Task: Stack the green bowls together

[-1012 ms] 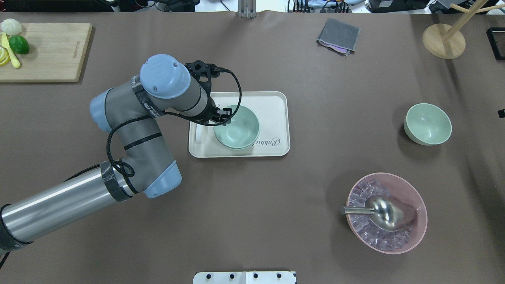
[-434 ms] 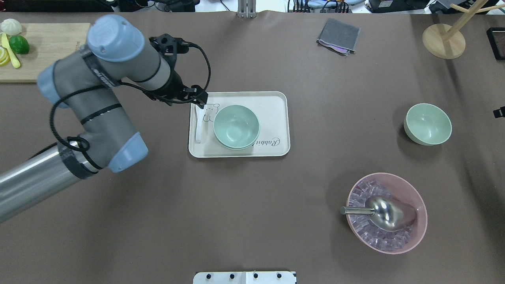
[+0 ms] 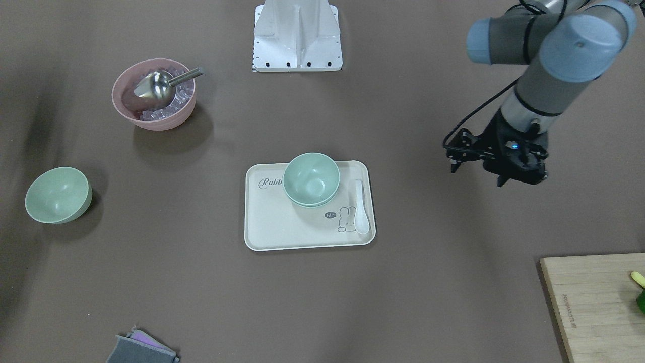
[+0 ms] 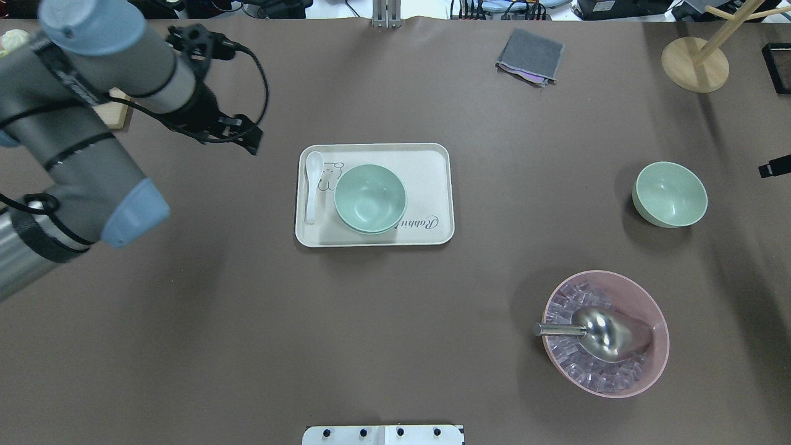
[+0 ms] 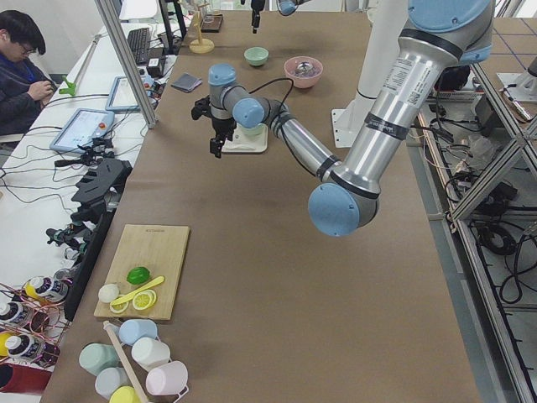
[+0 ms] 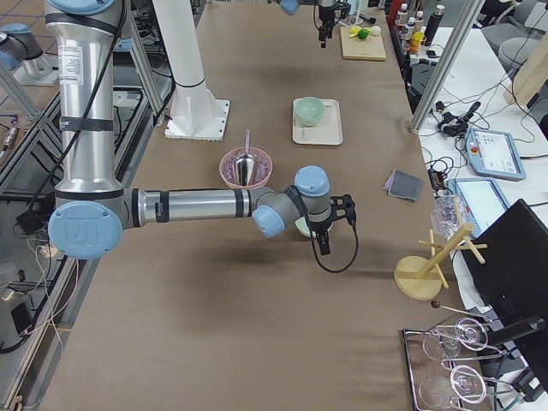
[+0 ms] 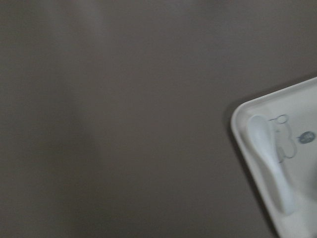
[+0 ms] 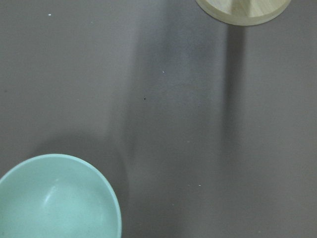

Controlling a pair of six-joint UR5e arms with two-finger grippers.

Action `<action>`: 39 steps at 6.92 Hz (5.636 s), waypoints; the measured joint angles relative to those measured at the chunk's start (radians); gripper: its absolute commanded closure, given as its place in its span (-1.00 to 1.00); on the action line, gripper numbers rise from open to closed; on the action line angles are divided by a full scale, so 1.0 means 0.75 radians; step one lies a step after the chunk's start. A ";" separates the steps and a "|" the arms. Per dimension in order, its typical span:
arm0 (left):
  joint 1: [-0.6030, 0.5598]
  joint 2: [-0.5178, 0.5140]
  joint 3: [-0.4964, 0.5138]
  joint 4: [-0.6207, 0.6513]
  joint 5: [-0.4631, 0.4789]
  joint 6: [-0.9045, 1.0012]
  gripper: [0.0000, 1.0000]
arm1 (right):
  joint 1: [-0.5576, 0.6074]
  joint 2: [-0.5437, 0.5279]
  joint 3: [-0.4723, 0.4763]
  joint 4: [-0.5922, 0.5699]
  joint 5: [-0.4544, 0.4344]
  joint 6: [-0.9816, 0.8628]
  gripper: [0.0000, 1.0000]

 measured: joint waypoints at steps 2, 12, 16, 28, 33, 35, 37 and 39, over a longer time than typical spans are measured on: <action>-0.130 0.159 0.008 0.011 -0.062 0.245 -0.97 | -0.108 0.022 0.001 0.009 -0.077 0.183 -0.63; -0.179 0.218 0.005 0.007 -0.070 0.282 -0.97 | -0.233 0.005 -0.025 0.011 -0.166 0.245 0.83; -0.179 0.218 0.009 0.007 -0.070 0.282 -0.97 | -0.238 0.015 -0.009 0.008 -0.170 0.245 1.00; -0.747 0.271 0.508 0.031 -0.224 0.879 -0.97 | -0.743 0.944 0.098 -0.597 -0.416 1.387 1.00; -0.752 0.277 0.506 0.032 -0.225 0.883 -0.97 | -0.880 1.041 -0.033 -0.607 -0.556 1.492 1.00; -0.752 0.276 0.504 0.032 -0.225 0.883 -0.97 | -0.904 1.034 -0.038 -0.606 -0.568 1.495 1.00; -0.752 0.272 0.504 0.032 -0.225 0.883 -0.97 | -0.919 1.029 -0.041 -0.606 -0.587 1.494 1.00; -0.752 0.272 0.503 0.031 -0.226 0.883 -0.97 | -0.923 1.025 -0.044 -0.606 -0.592 1.493 1.00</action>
